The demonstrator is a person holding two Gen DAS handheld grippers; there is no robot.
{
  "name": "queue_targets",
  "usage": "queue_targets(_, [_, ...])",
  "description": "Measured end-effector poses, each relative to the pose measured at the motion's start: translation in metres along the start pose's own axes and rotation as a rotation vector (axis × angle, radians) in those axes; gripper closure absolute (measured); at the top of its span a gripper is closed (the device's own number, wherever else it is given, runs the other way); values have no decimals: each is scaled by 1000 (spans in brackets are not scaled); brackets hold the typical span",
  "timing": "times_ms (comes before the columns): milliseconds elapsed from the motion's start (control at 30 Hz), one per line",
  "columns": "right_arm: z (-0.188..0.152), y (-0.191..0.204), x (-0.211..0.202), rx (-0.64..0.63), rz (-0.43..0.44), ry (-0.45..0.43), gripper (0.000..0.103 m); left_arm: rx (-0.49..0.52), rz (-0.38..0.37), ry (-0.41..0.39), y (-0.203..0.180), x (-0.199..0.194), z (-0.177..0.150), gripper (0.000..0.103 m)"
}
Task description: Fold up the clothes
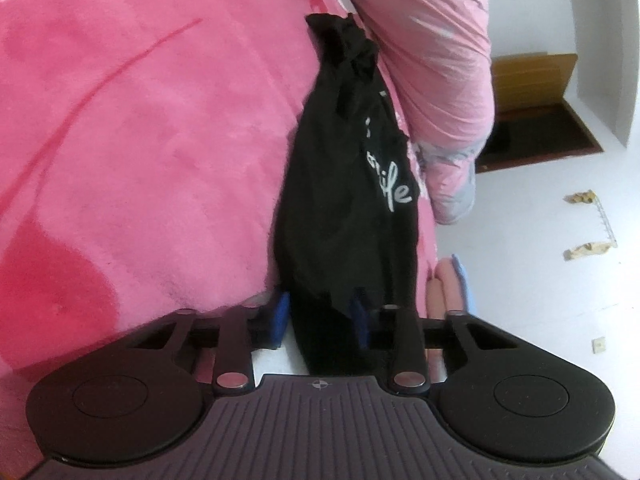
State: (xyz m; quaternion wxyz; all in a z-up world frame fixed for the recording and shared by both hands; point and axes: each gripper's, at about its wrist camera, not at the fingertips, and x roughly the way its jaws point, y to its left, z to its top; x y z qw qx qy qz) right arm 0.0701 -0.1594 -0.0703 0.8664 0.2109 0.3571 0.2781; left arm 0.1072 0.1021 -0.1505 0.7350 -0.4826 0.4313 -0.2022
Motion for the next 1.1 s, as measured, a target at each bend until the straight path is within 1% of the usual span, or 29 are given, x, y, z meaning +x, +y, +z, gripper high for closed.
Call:
queue_targets(33, [-1,11,-3,-88,-38,-13,96,-2,7,3,1,-1,-1,90])
queue_targets(67, [-3,22,-4,-175,-65,-19,90,-3,14,5,1,-1,-1,92])
queue_targets(100, [-8,31,-3,-252,-86,-20,78,-5,18,6,2,-2,-2,95])
queue_targets(133, [-12,41,-3,-329,-108,-21,72,-6,22,7,3,-3,-3,98])
queue_targets(167, [-16,50,-2,-405,-129,-22,65,-8,25,5,4,-8,-3,98])
queue_targets(200, [-20,59,-1,-472,-150,-24,65,-10,28,3,4,-13,-3,99])
queue_targets(267, [-27,71,5,-556,-187,-33,65,-17,35,-14,2,-17,-6,101])
queue_targets(333, [-31,80,13,-613,-228,-47,65,-3,23,-30,-3,-28,-6,102])
queue_targets(367, [-32,85,17,-646,-255,-54,67,4,16,-38,-5,-33,-6,102])
queue_targets(433, [-33,95,22,-705,-294,-67,92,18,4,-54,-10,-44,-6,103])
queue_targets(467, [-33,102,19,-716,-277,-69,102,26,0,-63,-12,-51,-7,103])
queue_targets(567, [-31,120,8,-749,-224,-70,103,49,7,-86,-14,-73,-11,103])
queue_targets(667, [-38,130,-1,-760,-173,-24,103,69,22,-99,-9,-92,-17,103])
queue_targets(767, [-45,130,5,-726,-145,48,103,58,82,-82,0,-88,-27,103])
queue_targets(833, [-31,129,3,-706,-135,51,103,49,92,-78,6,-89,-32,103])
queue_targets(967, [-4,126,-2,-665,-114,56,102,119,137,-82,11,-85,-40,103])
queue_targets(1100, [23,123,-6,-625,-94,60,100,223,144,-99,7,-85,-45,103])
